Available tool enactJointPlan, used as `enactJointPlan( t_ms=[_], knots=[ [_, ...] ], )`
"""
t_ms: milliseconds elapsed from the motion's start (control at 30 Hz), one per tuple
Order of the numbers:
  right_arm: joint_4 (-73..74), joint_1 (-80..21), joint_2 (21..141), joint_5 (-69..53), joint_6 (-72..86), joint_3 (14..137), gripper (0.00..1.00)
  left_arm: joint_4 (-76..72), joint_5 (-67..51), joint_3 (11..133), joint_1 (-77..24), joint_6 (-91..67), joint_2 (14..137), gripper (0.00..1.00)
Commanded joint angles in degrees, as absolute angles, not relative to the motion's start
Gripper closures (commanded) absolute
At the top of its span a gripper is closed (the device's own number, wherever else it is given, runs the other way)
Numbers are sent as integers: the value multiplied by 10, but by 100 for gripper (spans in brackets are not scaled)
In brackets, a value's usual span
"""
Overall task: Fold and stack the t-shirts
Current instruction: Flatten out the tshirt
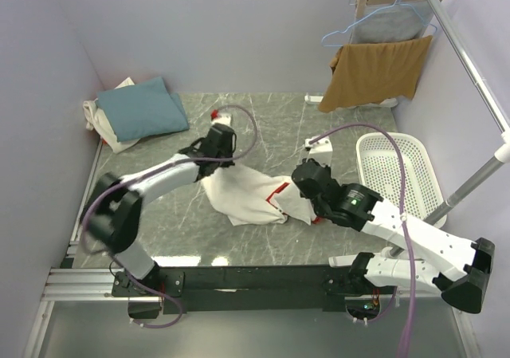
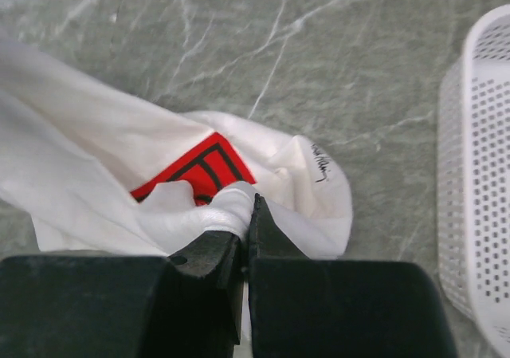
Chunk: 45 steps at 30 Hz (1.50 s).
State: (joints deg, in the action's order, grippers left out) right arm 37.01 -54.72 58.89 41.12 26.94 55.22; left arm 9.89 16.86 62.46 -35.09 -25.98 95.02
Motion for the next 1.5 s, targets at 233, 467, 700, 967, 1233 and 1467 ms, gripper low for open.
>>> enactJointPlan(
  t_ms=[233, 467, 700, 967, 1233, 1467],
  knots=[
    [406, -528, 440, 541, 249, 643, 100, 186, 341, 638, -347, -288, 549, 99],
    [417, -527, 461, 559, 261, 682, 100, 286, 359, 648, -346, -312, 519, 93],
    [452, -525, 506, 472, 259, 703, 100, 373, 361, 629, -345, -347, 548, 92],
    [490, -530, 462, 413, 362, 587, 100, 389, 238, 464, -346, -472, 512, 99],
    [476, -529, 398, 526, 265, 696, 100, 438, 424, 621, -346, -422, 400, 99],
    [440, -529, 439, 492, 117, 884, 100, 468, 424, 857, -346, -355, 413, 99]
  ],
)
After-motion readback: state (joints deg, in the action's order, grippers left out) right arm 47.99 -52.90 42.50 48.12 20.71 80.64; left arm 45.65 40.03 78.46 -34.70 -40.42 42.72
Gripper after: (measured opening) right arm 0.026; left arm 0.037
